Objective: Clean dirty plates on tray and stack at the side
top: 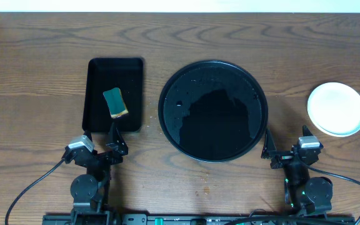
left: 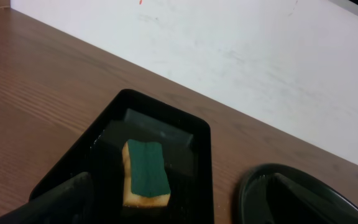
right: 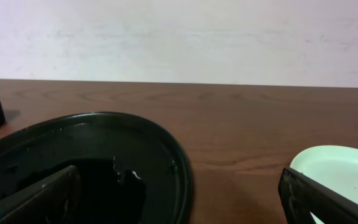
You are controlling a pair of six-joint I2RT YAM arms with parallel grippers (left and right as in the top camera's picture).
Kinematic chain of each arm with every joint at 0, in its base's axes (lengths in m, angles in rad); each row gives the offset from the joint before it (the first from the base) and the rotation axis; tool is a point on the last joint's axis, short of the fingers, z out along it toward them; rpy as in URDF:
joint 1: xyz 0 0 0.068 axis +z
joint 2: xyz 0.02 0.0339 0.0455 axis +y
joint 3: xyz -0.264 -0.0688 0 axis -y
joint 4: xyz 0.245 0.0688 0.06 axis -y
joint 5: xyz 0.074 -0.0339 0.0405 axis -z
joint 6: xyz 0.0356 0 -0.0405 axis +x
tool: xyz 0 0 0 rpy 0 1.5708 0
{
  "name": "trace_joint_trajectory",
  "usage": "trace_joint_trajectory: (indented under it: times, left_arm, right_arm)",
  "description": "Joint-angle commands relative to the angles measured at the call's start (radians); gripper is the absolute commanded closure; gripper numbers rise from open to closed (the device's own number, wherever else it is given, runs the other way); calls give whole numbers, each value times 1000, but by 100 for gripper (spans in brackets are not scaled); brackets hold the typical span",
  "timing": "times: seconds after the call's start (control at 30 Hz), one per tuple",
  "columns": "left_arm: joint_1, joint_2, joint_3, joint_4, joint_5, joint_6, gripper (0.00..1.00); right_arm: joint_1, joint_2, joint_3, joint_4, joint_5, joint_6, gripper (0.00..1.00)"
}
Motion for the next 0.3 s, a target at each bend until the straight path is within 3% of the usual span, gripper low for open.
trace_joint_trajectory:
  times: [0.0, 0.27]
  left_arm:
    - [-4, -6, -14, -48, -9, 24, 12]
    - [-4, -6, -14, -48, -9, 24, 12]
  right_arm:
    - [3, -6, -1, -4, 7, 13, 1]
    - [3, -6, -2, -4, 7, 13, 1]
